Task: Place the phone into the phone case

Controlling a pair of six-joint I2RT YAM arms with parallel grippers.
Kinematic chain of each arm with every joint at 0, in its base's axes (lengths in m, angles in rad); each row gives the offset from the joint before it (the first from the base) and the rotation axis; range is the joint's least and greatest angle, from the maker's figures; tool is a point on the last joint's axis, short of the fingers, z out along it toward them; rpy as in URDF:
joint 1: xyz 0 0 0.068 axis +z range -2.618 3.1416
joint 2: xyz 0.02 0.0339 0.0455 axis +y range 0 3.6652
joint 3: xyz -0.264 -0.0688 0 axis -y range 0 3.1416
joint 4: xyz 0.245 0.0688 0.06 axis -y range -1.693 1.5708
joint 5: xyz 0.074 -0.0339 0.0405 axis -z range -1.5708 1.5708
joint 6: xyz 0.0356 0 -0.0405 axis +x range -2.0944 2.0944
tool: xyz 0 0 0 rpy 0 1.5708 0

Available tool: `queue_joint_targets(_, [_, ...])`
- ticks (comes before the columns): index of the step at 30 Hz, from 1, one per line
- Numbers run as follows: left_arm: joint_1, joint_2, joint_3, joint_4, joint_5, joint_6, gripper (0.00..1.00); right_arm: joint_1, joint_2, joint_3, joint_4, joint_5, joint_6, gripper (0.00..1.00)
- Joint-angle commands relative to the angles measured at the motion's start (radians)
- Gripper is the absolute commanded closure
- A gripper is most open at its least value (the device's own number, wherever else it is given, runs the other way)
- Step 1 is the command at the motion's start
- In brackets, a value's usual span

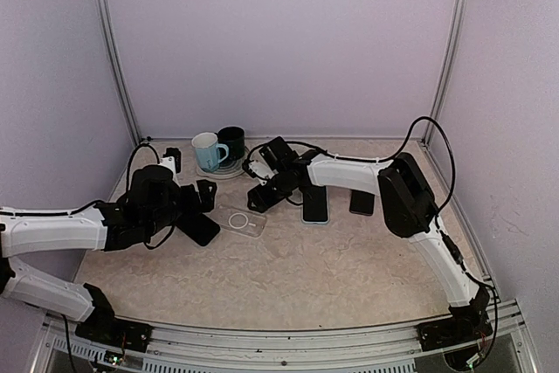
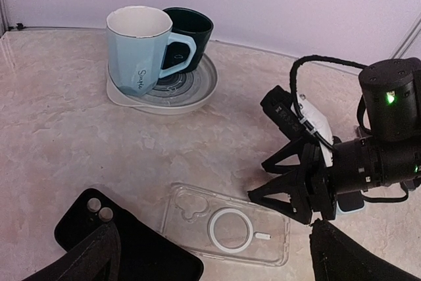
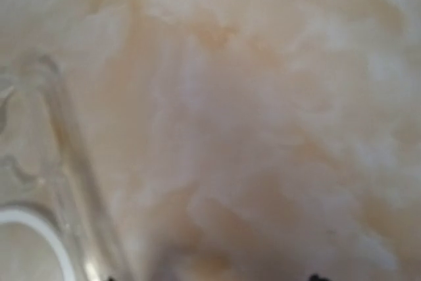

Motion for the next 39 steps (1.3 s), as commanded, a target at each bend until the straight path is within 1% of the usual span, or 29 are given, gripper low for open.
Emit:
queue_joint_targets(1, [0.011,-0.042,-0.029,0.001,0.016,0.011,0.01,0.060,-0.027,-0.100,0.006,0.045,-0.015,0.42])
queue_joint_targets(3, [0.016,-0.050,-0.036,0.003,-0.004,0.013,0.01,0.083,-0.059,-0.160,0.024,0.101,-0.025,0.50])
queue_joint_targets(6, [0.029,-0.040,-0.028,-0.013,-0.012,0.017,0.01,0.102,-0.071,-0.165,-0.011,0.156,-0.021,0.59])
queue_joint_targets(7, [0.030,-0.036,-0.025,-0.018,-0.014,0.018,0.01,0.104,-0.074,-0.164,-0.019,0.182,-0.015,0.60])
queue_joint_targets(10, [0.031,-0.030,-0.025,-0.019,-0.015,0.019,0.01,0.108,-0.091,-0.158,-0.033,0.189,0.002,0.53])
queue_joint_targets(12, [0.031,-0.026,-0.025,-0.013,-0.012,0.026,0.01,0.110,-0.097,-0.142,-0.035,0.168,0.012,0.53])
queue_joint_targets(14, [0.031,-0.021,-0.022,-0.013,-0.006,0.033,0.01,0.111,-0.092,-0.087,-0.069,0.169,0.023,0.55])
queue_joint_targets(17, [0.033,-0.017,-0.018,-0.017,-0.014,0.036,0.01,0.116,-0.098,0.011,-0.116,0.193,0.023,0.56])
queue_joint_targets(19, [0.034,-0.017,-0.016,-0.025,-0.032,0.031,0.01,0.124,-0.129,0.032,-0.111,0.221,0.014,0.55])
queue_joint_targets(21, [0.042,-0.017,-0.017,-0.031,-0.040,0.022,0.01,0.126,-0.163,-0.018,-0.072,0.222,0.012,0.55])
queue_joint_targets(23, [0.053,-0.013,-0.016,-0.033,-0.030,0.019,0.01,0.128,-0.184,-0.108,0.009,0.172,0.016,0.55])
queue_joint_targets(24, [0.058,-0.012,-0.015,-0.035,-0.025,0.021,0.01,0.128,-0.181,-0.129,0.020,0.136,0.026,0.54])
queue_joint_targets(25, [0.062,-0.010,-0.014,-0.037,-0.021,0.023,0.01,0.128,-0.163,-0.129,0.010,0.118,0.037,0.54])
queue_joint_targets(28, [0.071,-0.012,-0.018,-0.039,-0.024,0.031,0.01,0.139,-0.104,-0.089,-0.032,0.135,0.050,0.55])
queue_joint_targets(32, [0.082,-0.013,-0.031,-0.026,-0.021,0.026,0.01,0.167,-0.083,-0.104,-0.001,0.108,0.061,0.55])
queue_joint_targets(34, [0.086,-0.005,-0.029,-0.028,-0.009,0.024,0.01,0.171,-0.061,-0.098,-0.013,0.118,0.082,0.56])
queue_joint_targets(36, [0.087,0.001,-0.028,-0.027,-0.007,0.024,0.01,0.171,-0.044,-0.084,-0.043,0.151,0.101,0.59])
queue_joint_targets(39, [0.102,0.010,-0.021,-0.031,-0.002,0.024,0.01,0.171,-0.045,-0.097,-0.073,0.187,0.121,0.66])
